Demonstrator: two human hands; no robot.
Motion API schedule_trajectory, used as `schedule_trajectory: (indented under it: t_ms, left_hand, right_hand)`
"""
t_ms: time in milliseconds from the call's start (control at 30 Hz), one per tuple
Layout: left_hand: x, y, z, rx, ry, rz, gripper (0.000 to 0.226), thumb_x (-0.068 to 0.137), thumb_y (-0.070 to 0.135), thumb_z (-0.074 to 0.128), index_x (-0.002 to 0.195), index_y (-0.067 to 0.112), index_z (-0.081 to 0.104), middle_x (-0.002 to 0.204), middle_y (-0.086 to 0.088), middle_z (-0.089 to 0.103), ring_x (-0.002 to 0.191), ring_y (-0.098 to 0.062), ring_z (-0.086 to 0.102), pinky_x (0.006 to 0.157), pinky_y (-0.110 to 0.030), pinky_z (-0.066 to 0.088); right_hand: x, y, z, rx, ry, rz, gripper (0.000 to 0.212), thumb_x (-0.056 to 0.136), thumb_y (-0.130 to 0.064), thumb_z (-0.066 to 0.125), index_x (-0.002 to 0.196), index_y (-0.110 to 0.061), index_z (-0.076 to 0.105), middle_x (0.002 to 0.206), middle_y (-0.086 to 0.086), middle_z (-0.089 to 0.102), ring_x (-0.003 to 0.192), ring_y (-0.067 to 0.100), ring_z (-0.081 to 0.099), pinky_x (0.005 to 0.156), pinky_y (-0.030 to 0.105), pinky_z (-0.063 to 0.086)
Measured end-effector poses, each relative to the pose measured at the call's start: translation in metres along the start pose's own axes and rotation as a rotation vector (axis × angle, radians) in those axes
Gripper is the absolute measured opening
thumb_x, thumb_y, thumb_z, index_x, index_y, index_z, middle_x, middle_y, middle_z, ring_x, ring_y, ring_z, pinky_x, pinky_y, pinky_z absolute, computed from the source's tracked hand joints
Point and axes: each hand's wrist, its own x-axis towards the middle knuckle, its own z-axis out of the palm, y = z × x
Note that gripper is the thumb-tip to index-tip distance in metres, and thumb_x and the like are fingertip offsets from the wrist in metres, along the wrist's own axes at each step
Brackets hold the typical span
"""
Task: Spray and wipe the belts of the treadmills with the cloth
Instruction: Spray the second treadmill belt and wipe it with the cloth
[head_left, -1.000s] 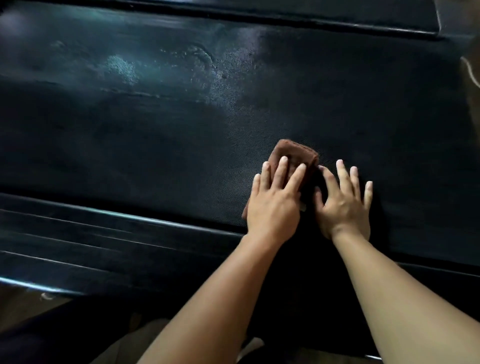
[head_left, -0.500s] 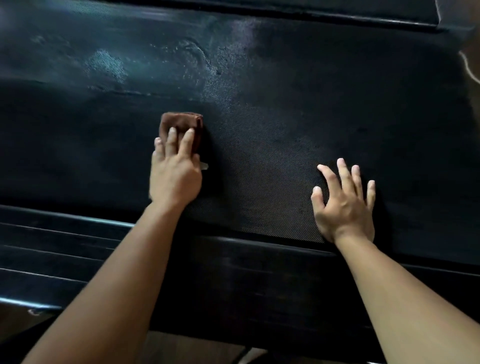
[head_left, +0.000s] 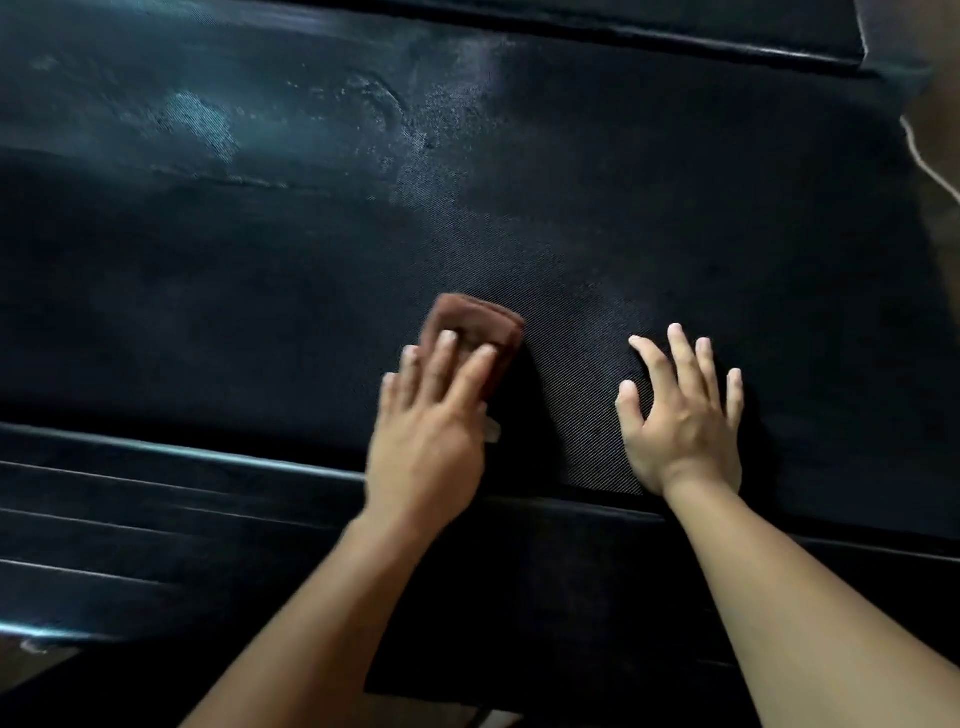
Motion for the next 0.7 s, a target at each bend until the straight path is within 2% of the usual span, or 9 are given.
schedule_trajectory:
  t_ms: [100, 200, 267, 367, 500, 600, 700]
  left_hand:
    - [0.020, -0.041, -0.019, 0.008, 0.067, -0.142, 0.056, 0.101, 0.032, 0.044, 0.155, 0.037, 0.030, 0.167, -0.002, 0.018, 0.152, -0.039, 0.015, 0.121, -0.053, 0.017]
    - [0.061, -0.067, -0.038, -0.018, 0.081, -0.276, 0.058, 0.102, 0.039, 0.046, 0.156, 0.038, 0.027, 0.168, -0.003, 0.011, 0.153, -0.036, 0.008, 0.123, -0.050, 0.010]
    - [0.094, -0.068, -0.047, -0.029, 0.083, -0.293, 0.059, 0.101, 0.045, 0.047, 0.156, 0.039, 0.027, 0.169, -0.003, 0.010, 0.154, -0.035, 0.005, 0.124, -0.047, 0.007]
    - [0.145, -0.044, -0.046, -0.005, 0.041, -0.207, 0.058, 0.101, 0.046, 0.044, 0.156, 0.041, 0.026, 0.169, -0.004, 0.010, 0.154, -0.036, 0.005, 0.124, -0.045, 0.008]
    - [0.177, 0.026, -0.021, 0.037, -0.037, 0.029, 0.056, 0.102, 0.042, 0.044, 0.155, 0.041, 0.027, 0.168, -0.007, 0.012, 0.153, -0.039, 0.006, 0.123, -0.045, 0.011]
    - [0.148, 0.069, 0.003, 0.036, -0.049, 0.162, 0.056, 0.102, 0.038, 0.045, 0.155, 0.040, 0.028, 0.168, -0.006, 0.012, 0.154, -0.037, 0.005, 0.124, -0.045, 0.012]
    - [0.091, 0.070, 0.012, -0.020, -0.039, 0.198, 0.055, 0.102, 0.038, 0.045, 0.154, 0.042, 0.028, 0.168, -0.001, 0.012, 0.155, -0.032, 0.006, 0.123, -0.043, 0.011]
  right_hand:
    - [0.000, 0.001, 0.001, 0.003, 0.006, 0.000, 0.054, 0.092, -0.051, 0.031, 0.145, -0.041, 0.036, 0.164, -0.003, 0.019, 0.152, 0.023, 0.011, 0.122, 0.053, 0.002]
    - [0.001, 0.001, 0.001, 0.007, 0.003, 0.001, 0.055, 0.092, -0.052, 0.030, 0.145, -0.041, 0.035, 0.164, -0.003, 0.019, 0.152, 0.023, 0.011, 0.122, 0.052, 0.002]
    - [0.000, 0.000, 0.000, 0.013, 0.006, -0.002, 0.055, 0.091, -0.051, 0.030, 0.145, -0.041, 0.036, 0.164, -0.003, 0.020, 0.152, 0.023, 0.011, 0.122, 0.052, 0.002]
    - [0.000, 0.000, 0.000, 0.008, 0.007, -0.004, 0.053, 0.092, -0.050, 0.031, 0.144, -0.042, 0.034, 0.164, -0.003, 0.020, 0.152, 0.023, 0.010, 0.122, 0.052, 0.001]
    - [0.000, 0.001, 0.000, -0.001, -0.003, 0.004, 0.052, 0.093, -0.051, 0.031, 0.145, -0.043, 0.033, 0.164, -0.004, 0.018, 0.152, 0.022, 0.009, 0.122, 0.051, 0.000]
    - [0.001, 0.001, 0.000, -0.003, -0.013, 0.005, 0.055, 0.092, -0.051, 0.029, 0.145, -0.043, 0.033, 0.164, -0.004, 0.018, 0.153, 0.022, 0.008, 0.122, 0.051, 0.000]
    - [0.002, 0.001, 0.001, 0.004, -0.008, 0.004, 0.058, 0.090, -0.053, 0.027, 0.146, -0.041, 0.035, 0.164, -0.003, 0.019, 0.152, 0.022, 0.009, 0.122, 0.051, 0.001]
